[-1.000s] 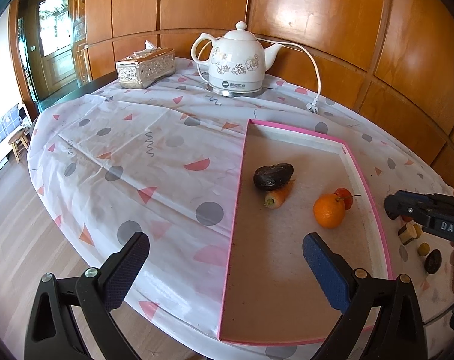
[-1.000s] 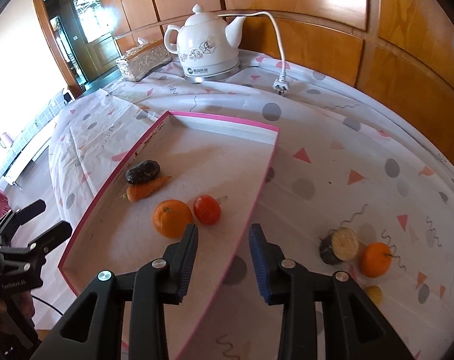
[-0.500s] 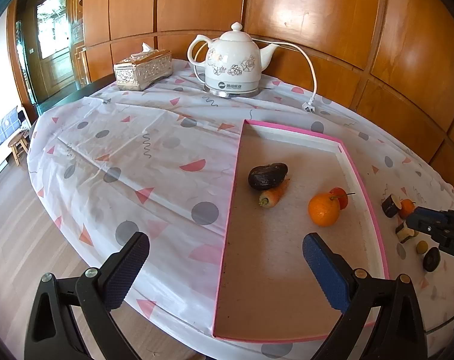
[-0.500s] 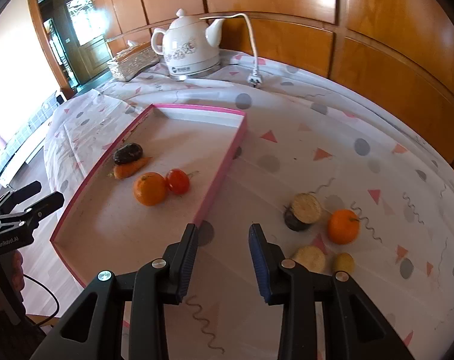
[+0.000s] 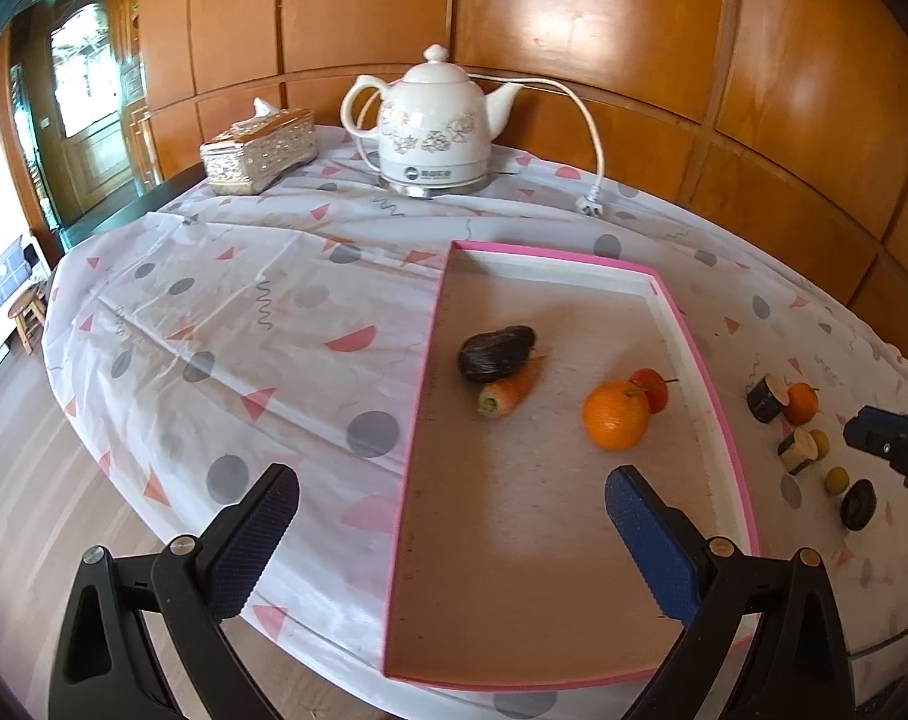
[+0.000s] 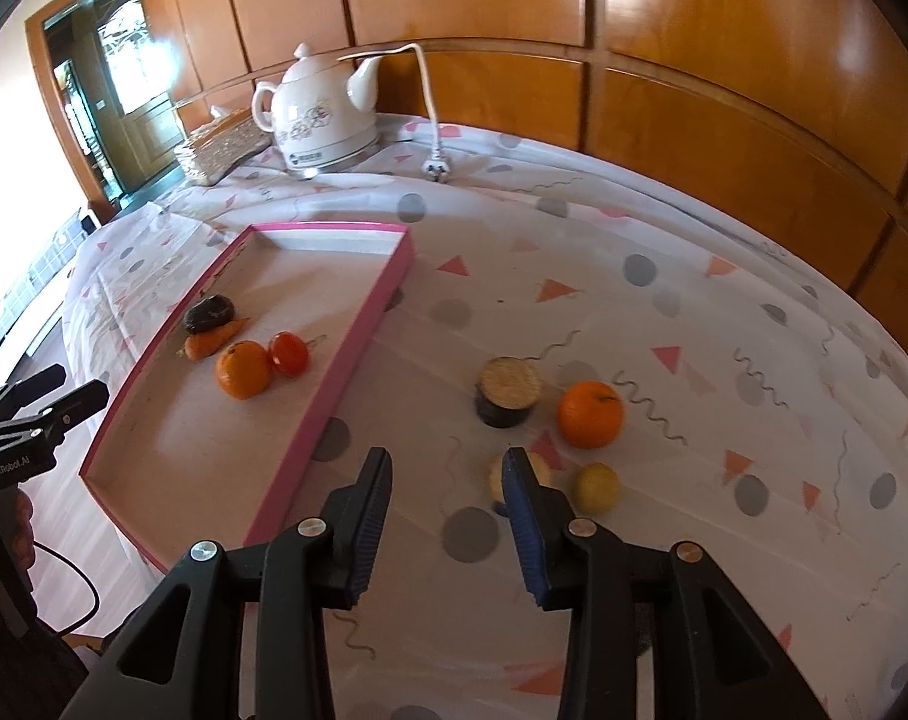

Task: Organize fruits
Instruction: 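Withdraw the right tool while moving the left tool toward the remaining produce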

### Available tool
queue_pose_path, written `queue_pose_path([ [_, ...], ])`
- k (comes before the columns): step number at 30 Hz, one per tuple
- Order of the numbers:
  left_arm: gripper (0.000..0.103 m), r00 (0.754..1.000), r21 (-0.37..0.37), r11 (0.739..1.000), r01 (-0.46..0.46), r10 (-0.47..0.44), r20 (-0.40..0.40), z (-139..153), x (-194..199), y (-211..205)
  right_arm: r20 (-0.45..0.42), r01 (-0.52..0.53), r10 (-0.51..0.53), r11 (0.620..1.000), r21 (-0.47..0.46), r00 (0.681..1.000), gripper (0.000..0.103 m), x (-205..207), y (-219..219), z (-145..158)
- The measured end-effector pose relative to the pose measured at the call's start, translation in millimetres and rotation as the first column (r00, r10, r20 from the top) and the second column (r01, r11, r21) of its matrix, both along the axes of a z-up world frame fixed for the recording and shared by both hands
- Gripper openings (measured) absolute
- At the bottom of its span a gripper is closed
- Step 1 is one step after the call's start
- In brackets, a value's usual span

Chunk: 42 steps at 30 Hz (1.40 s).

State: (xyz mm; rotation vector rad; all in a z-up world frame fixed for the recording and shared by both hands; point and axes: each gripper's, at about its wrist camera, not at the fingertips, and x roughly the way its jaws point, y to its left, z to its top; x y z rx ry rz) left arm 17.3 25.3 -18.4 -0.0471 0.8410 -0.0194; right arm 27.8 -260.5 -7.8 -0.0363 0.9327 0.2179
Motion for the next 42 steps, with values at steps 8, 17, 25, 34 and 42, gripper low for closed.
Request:
queue_pose_path([
  [8, 0.103, 0.997, 0.013, 0.997, 0.076, -0.076, -0.004, 2, 2, -27, 0.017, 0.04, -0.04, 0.999, -0.015, 0.999, 0.038, -6, -21, 8],
  [17, 0.103, 0.984, 0.043, 0.983, 0.177, -0.177, -0.003, 3, 3, -63, 0.021, 0.096, -0.095, 0.995, -0.042, 0.995, 0.039, -13, -50, 13],
  [25, 0.103, 0.964, 0.077, 0.961, 0.267, -0.267, -0.007, 3, 4, -97, 0.017, 0.146, -0.145, 0.986, -0.084, 0.989, 0.039, -21, -82, 18],
  [34, 0.103, 0.935, 0.105, 0.929, 0.355, -0.356, -0.011, 4, 5, -129, 0.011, 0.27, -0.271, 0.957, -0.108, 0.963, 0.039, -33, -139, 15],
  [42, 0.103, 0.906, 0.1, 0.9, 0.423, -0.423, -0.027, 2, 5, -154, -0.011, 0.382, -0.385, 0.919, -0.097, 0.923, 0.039, -39, -185, 4],
])
